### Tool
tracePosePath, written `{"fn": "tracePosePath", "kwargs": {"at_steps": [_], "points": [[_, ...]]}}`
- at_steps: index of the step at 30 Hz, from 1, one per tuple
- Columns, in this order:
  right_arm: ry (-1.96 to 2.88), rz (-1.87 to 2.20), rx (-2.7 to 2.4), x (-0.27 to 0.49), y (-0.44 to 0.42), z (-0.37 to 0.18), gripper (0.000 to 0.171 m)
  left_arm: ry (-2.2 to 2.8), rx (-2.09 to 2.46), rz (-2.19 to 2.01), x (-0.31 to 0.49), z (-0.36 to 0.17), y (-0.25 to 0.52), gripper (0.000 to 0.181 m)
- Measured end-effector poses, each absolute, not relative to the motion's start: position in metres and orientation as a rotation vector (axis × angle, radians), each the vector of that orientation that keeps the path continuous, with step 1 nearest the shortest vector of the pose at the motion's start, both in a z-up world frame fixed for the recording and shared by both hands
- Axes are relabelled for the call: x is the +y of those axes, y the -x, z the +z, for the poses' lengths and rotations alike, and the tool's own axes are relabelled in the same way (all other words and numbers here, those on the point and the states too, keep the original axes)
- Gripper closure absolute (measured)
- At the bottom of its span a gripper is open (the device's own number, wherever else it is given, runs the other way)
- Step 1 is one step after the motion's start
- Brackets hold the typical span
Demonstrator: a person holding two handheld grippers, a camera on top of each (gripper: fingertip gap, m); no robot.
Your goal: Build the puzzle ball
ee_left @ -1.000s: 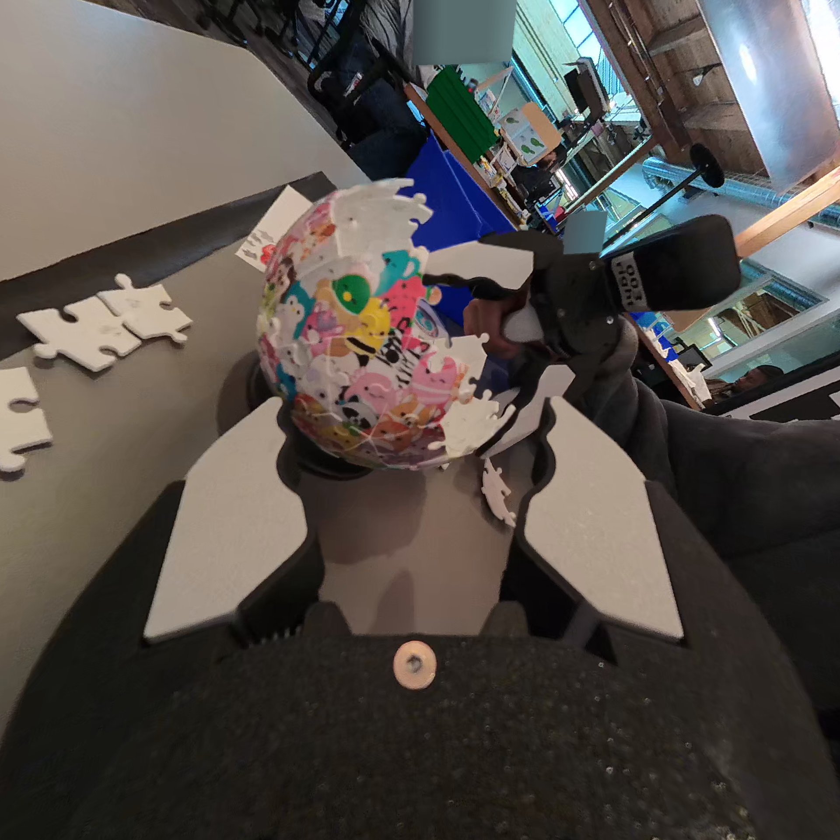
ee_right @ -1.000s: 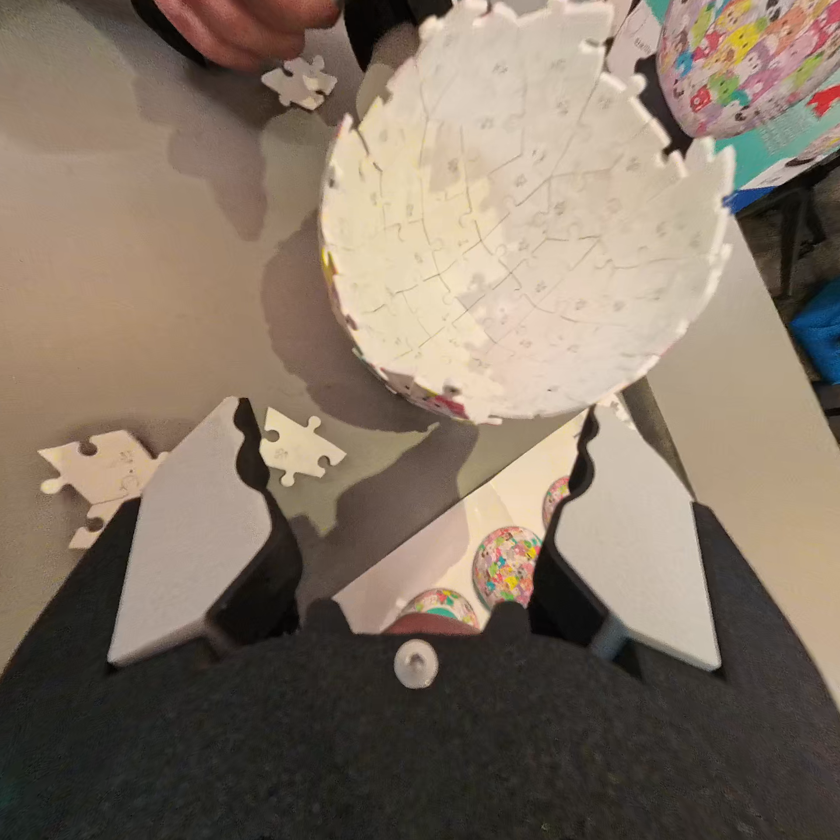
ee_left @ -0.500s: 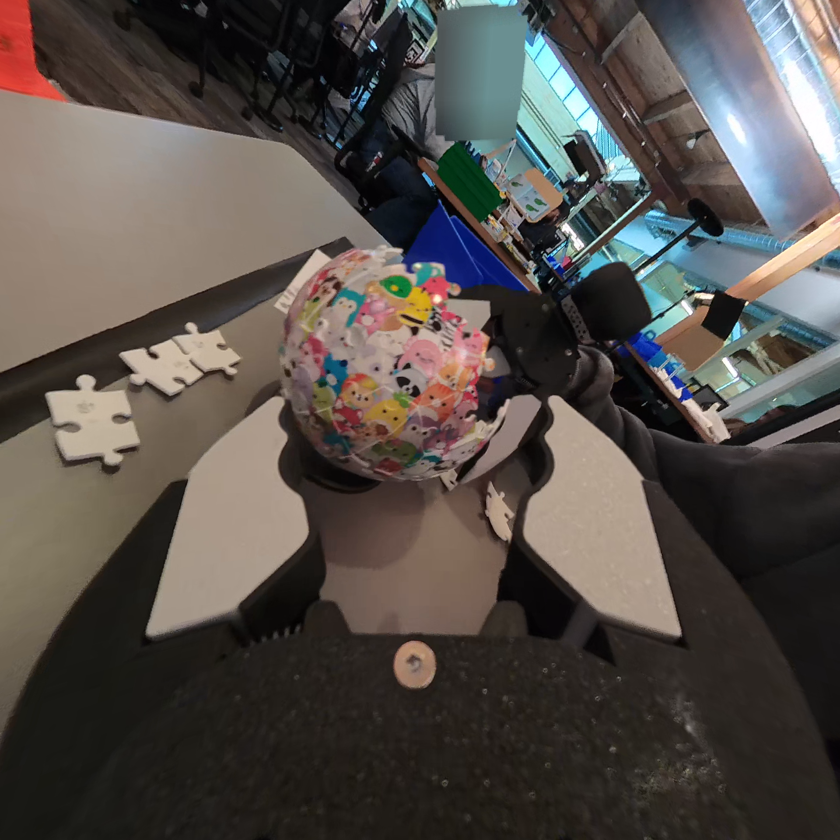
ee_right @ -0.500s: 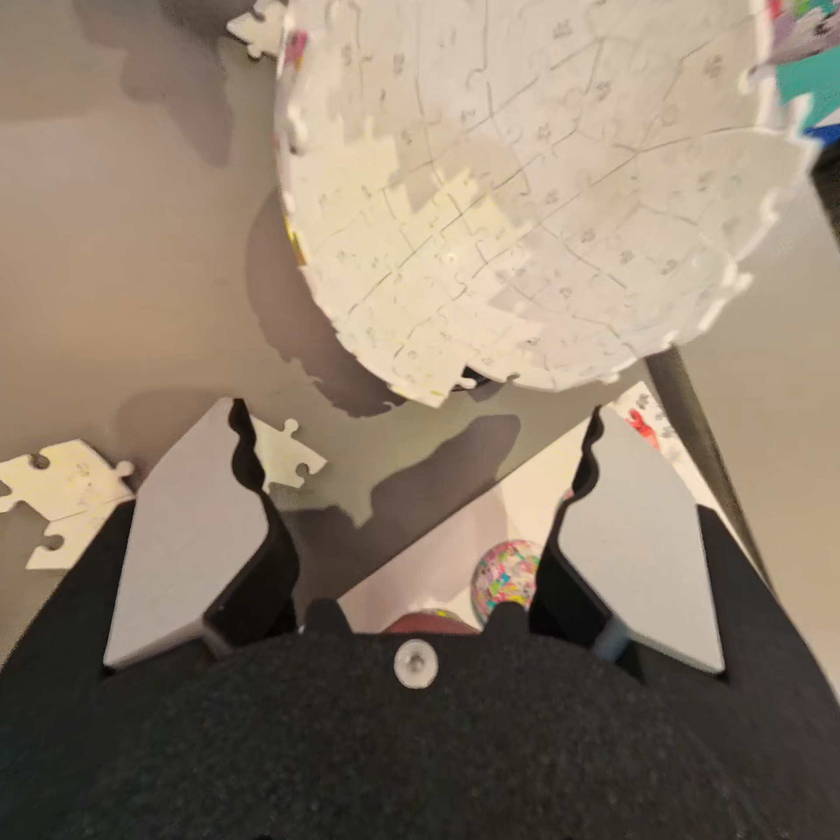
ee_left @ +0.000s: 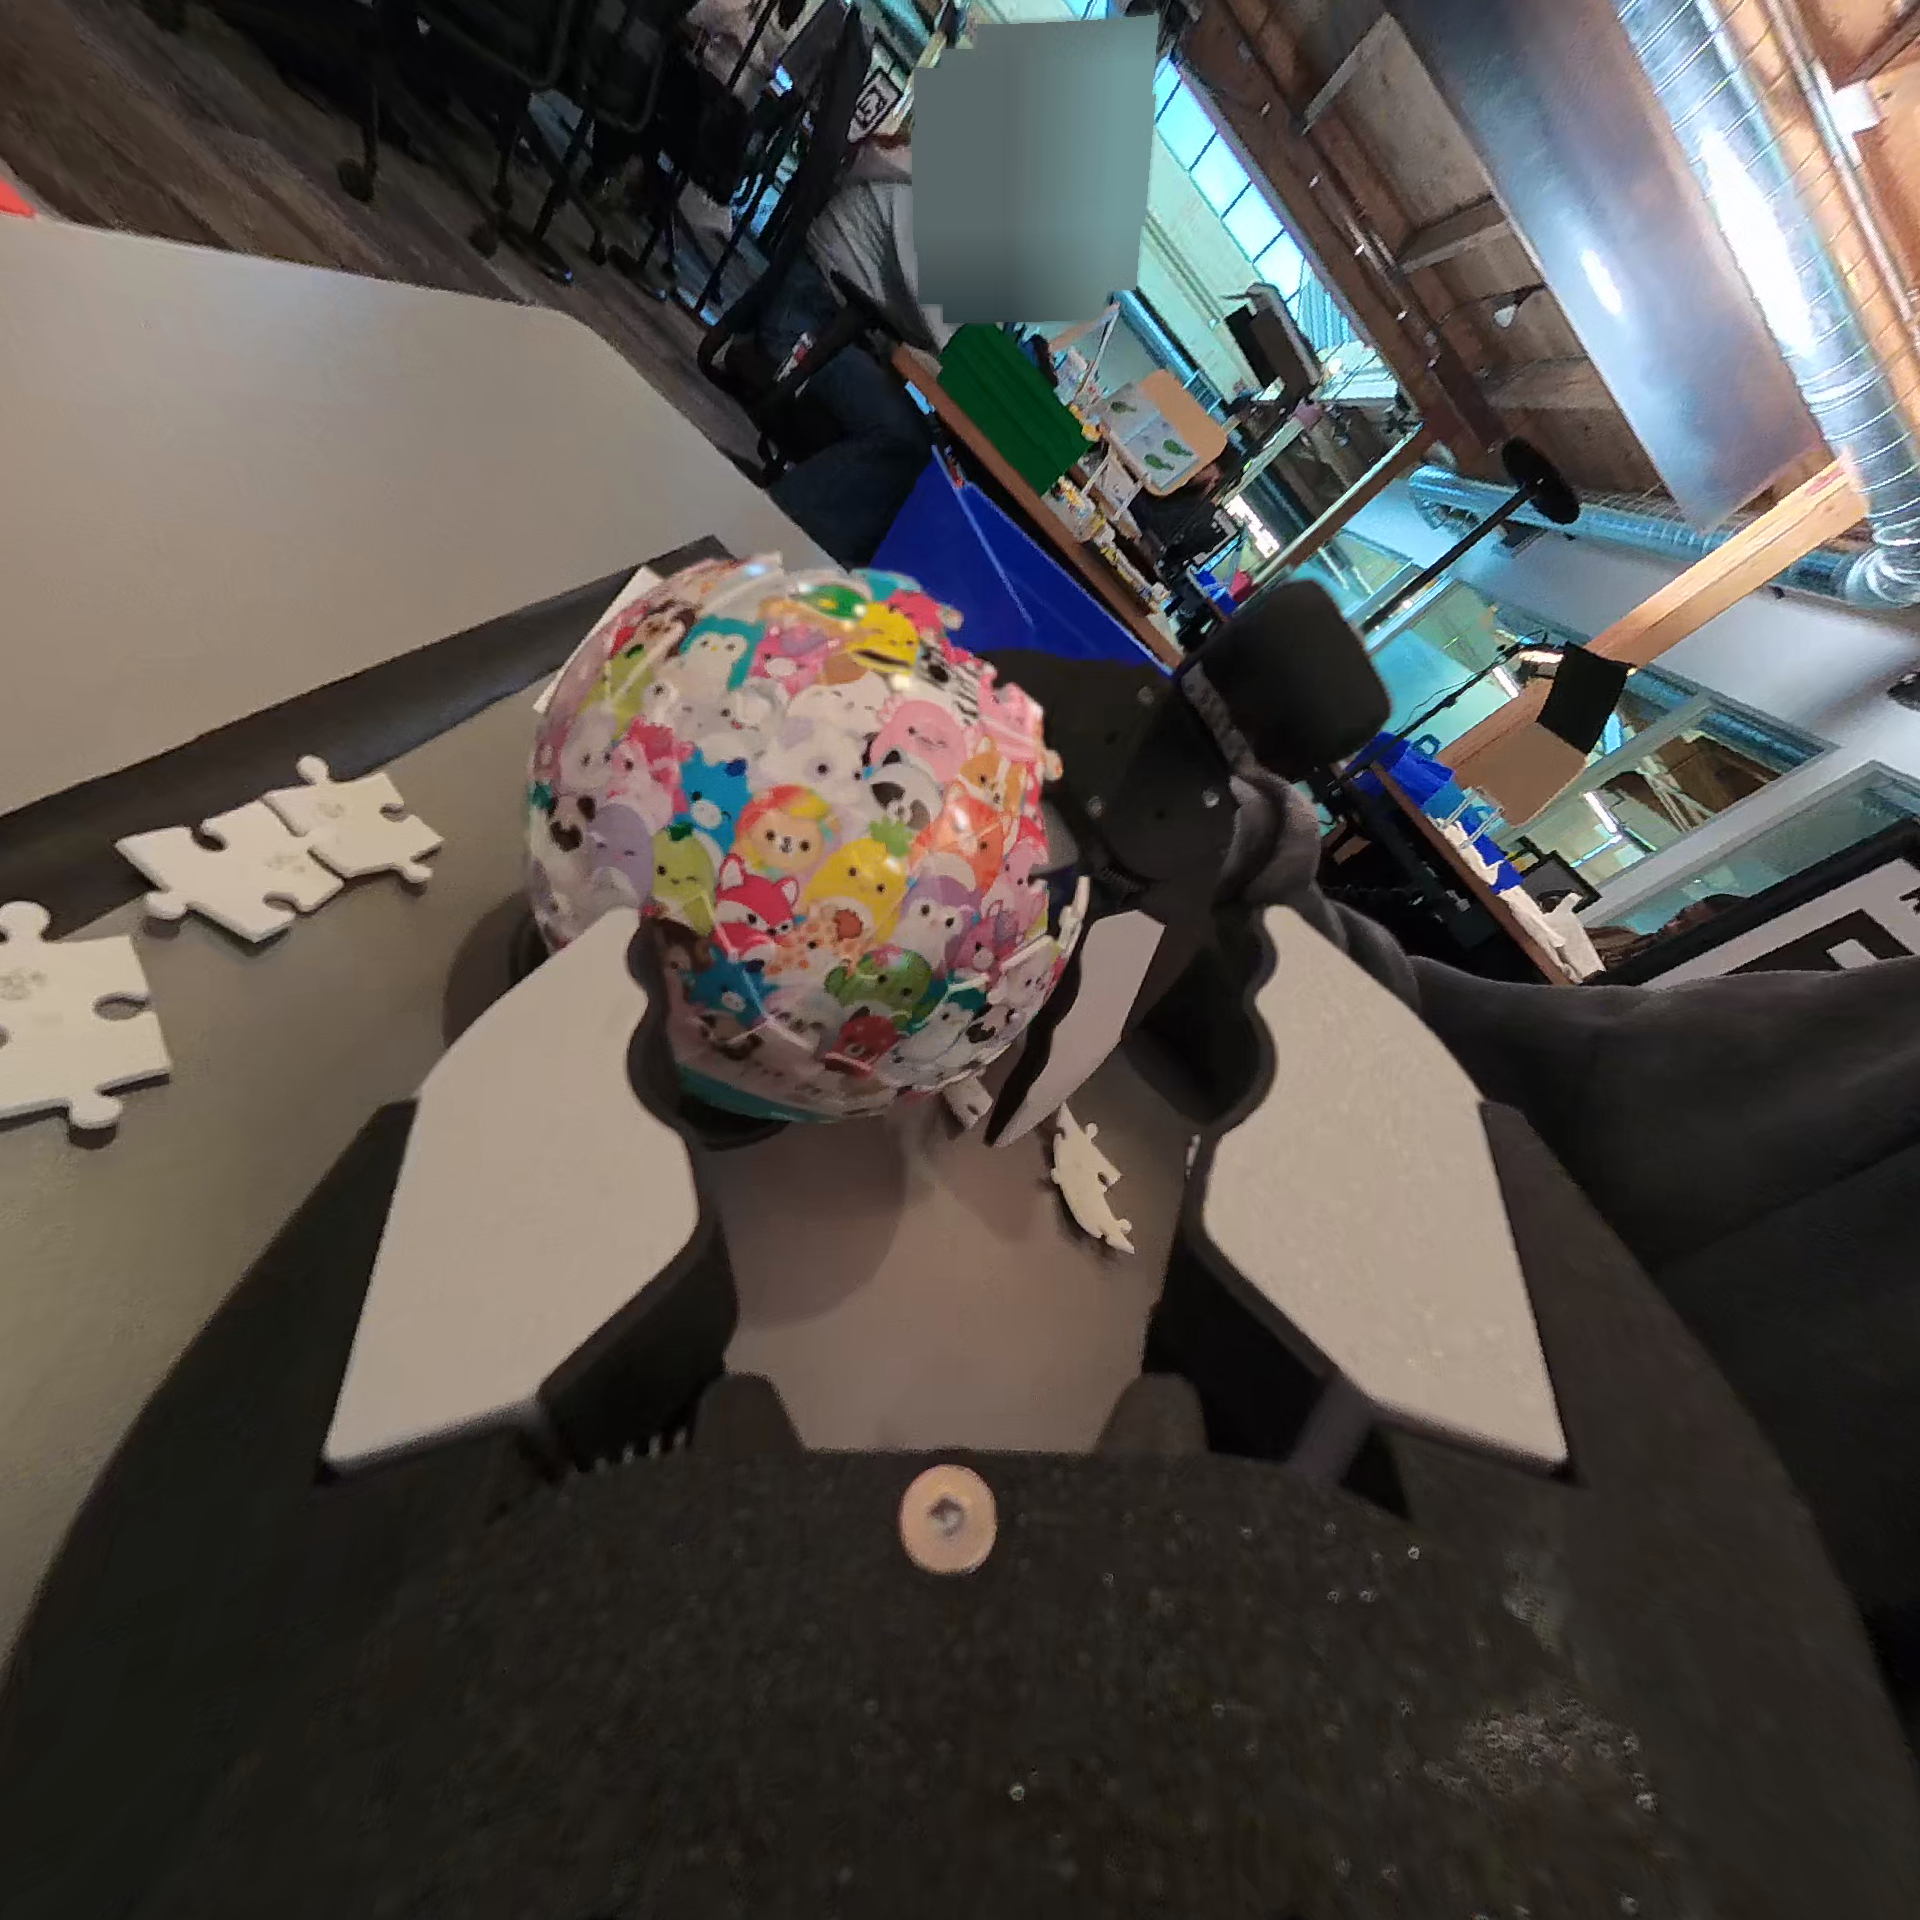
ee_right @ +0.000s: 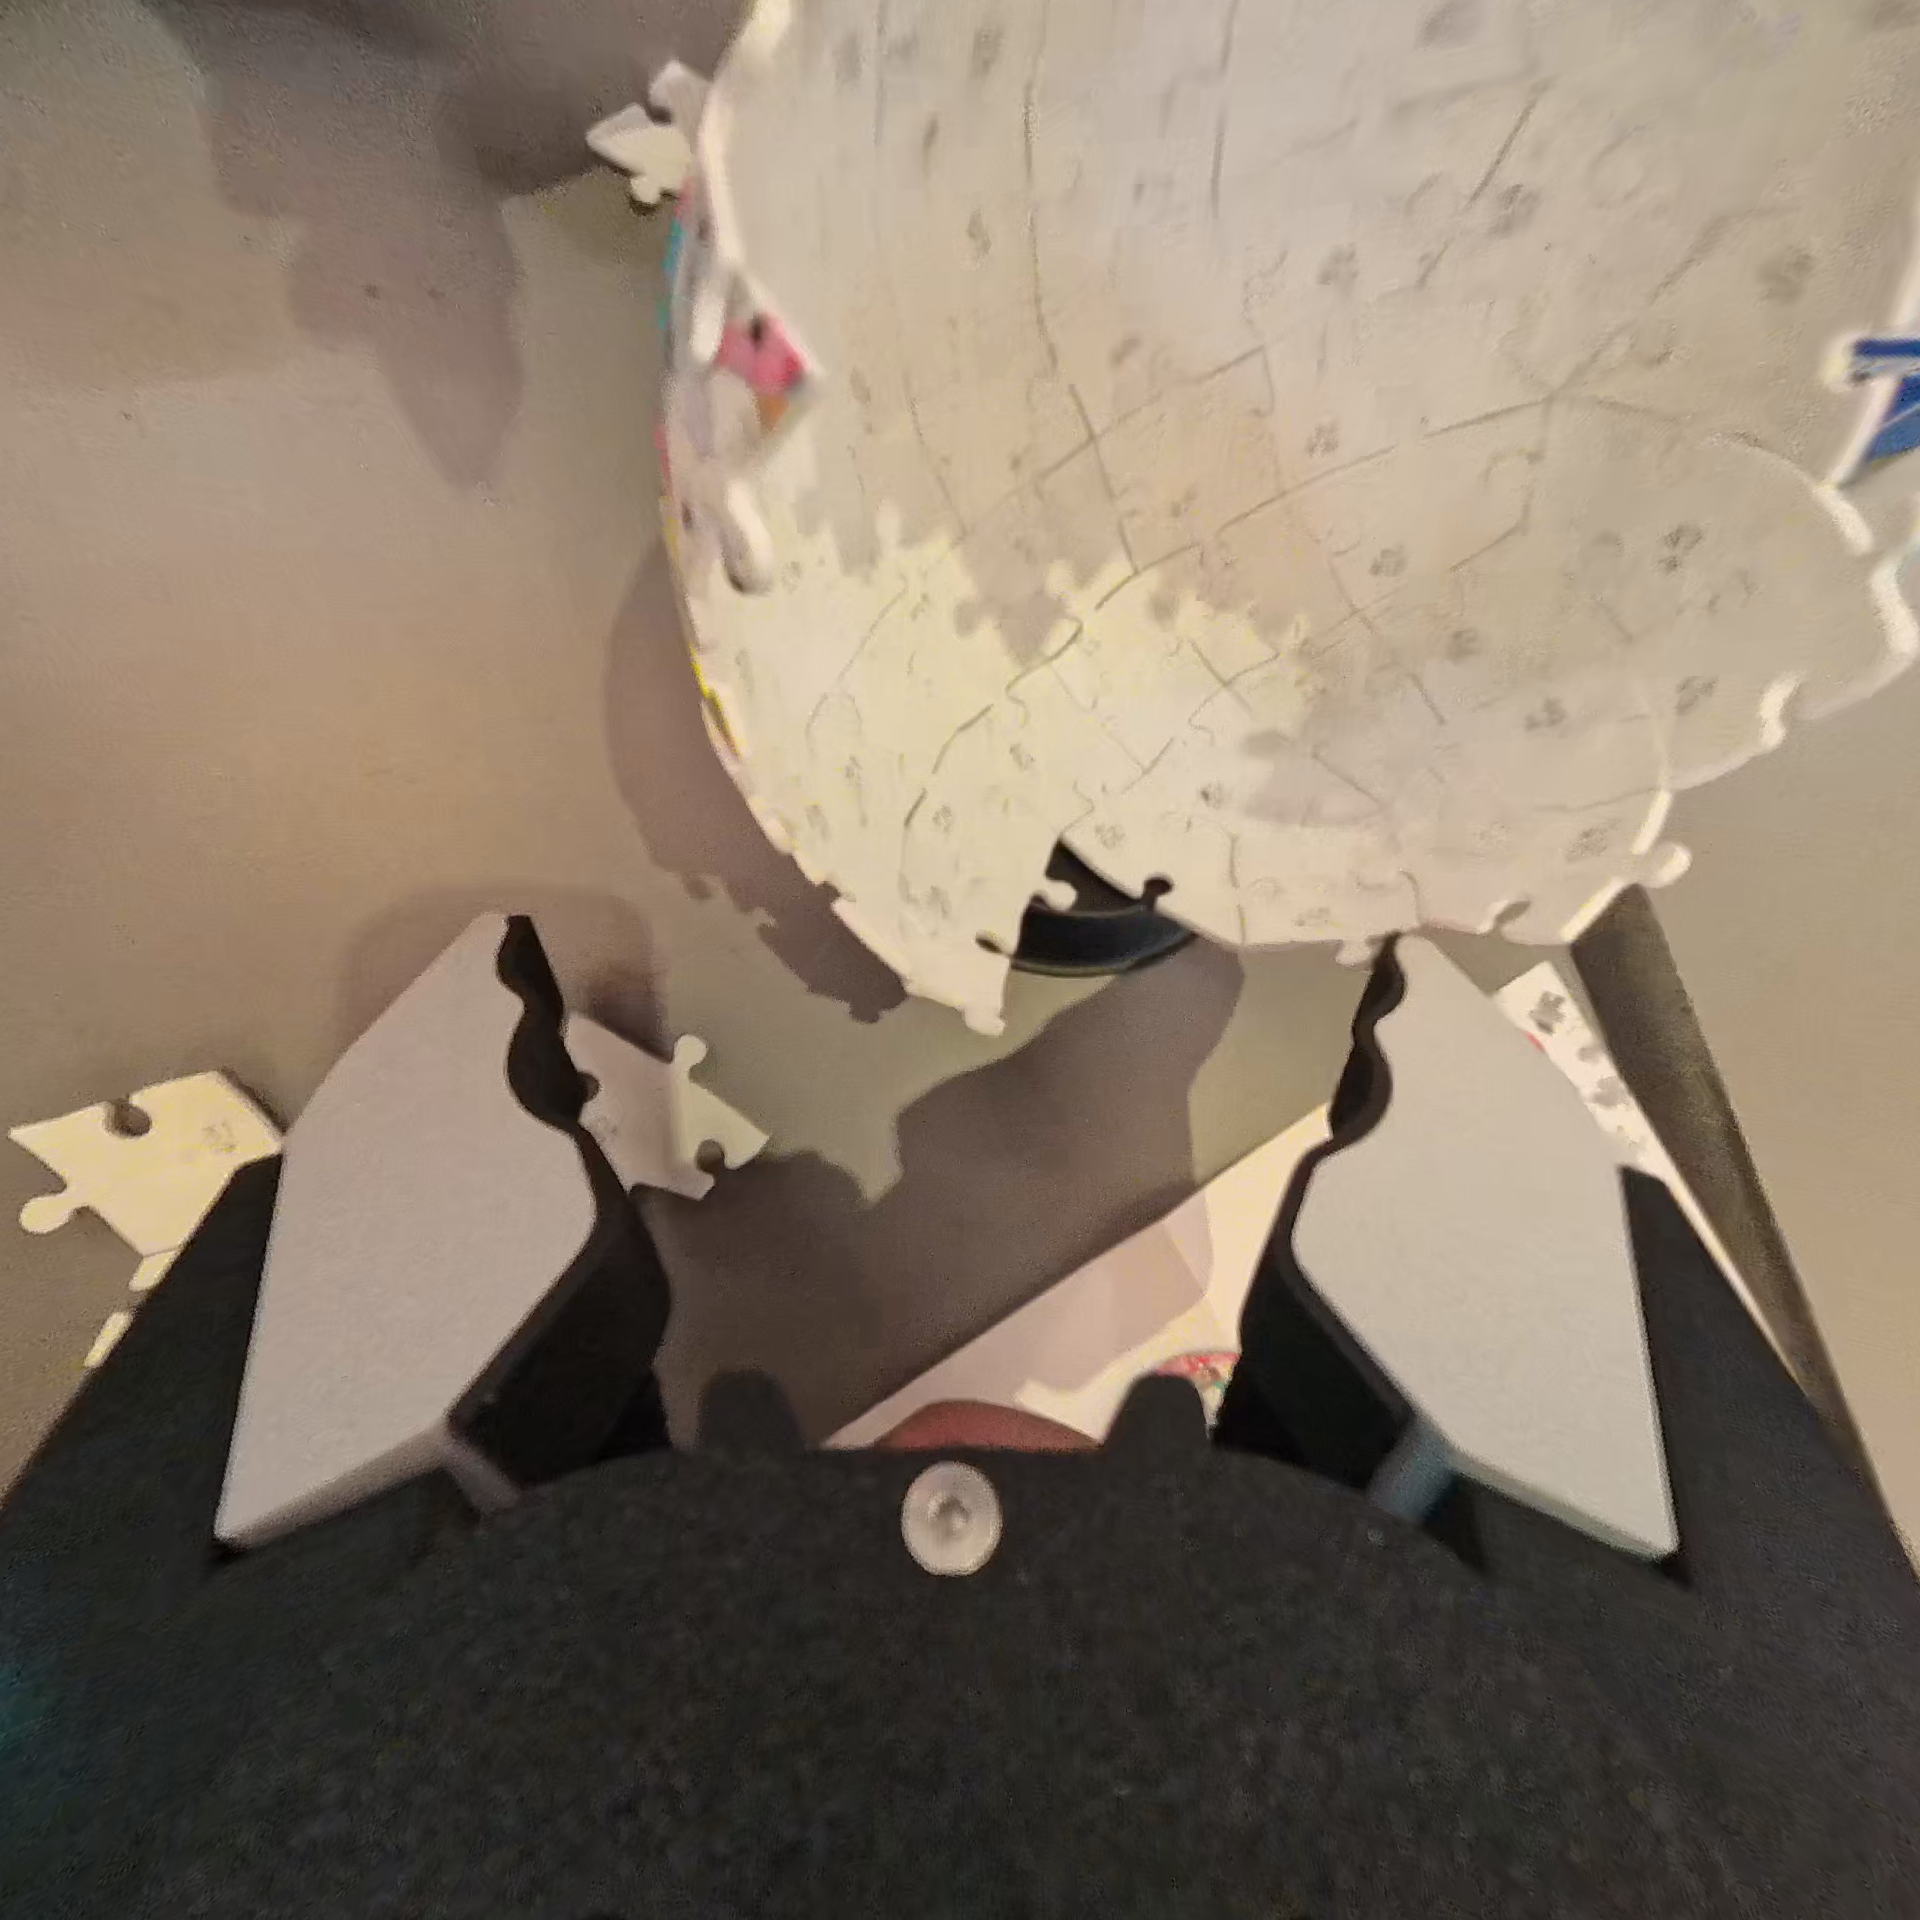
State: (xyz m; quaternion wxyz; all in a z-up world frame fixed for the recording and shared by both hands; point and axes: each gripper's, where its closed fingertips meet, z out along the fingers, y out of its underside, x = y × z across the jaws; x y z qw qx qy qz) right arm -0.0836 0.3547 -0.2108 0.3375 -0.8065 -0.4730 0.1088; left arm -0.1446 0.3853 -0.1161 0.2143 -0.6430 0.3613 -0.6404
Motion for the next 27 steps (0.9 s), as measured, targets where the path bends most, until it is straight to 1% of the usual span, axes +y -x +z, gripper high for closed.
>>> {"fn": "tracePosePath", "kwargs": {"at_steps": [5, 9, 15, 24, 27], "points": [[2.108, 0.329, -1.261, 0.353, 0.093, -0.220, 0.031, 1.742, 1.009, -1.773, 0.387, -0.106, 0.148, 0.081], [2.129, 0.324, -1.253, 0.353, 0.086, -0.220, 0.033, 1.771, 0.992, -1.788, 0.395, -0.113, 0.154, 0.080], [2.211, 0.565, -1.241, 0.339, 0.085, -0.225, 0.035, 1.866, 0.857, -2.030, 0.403, -0.130, 0.156, 0.072], [2.222, 0.594, -1.343, 0.342, 0.093, -0.227, 0.026, 1.972, 0.931, -2.185, 0.374, -0.147, 0.138, 0.057], [2.213, 0.646, -1.354, 0.331, 0.097, -0.224, 0.030, 1.977, 0.944, -2.173, 0.366, -0.146, 0.140, 0.053]]}}
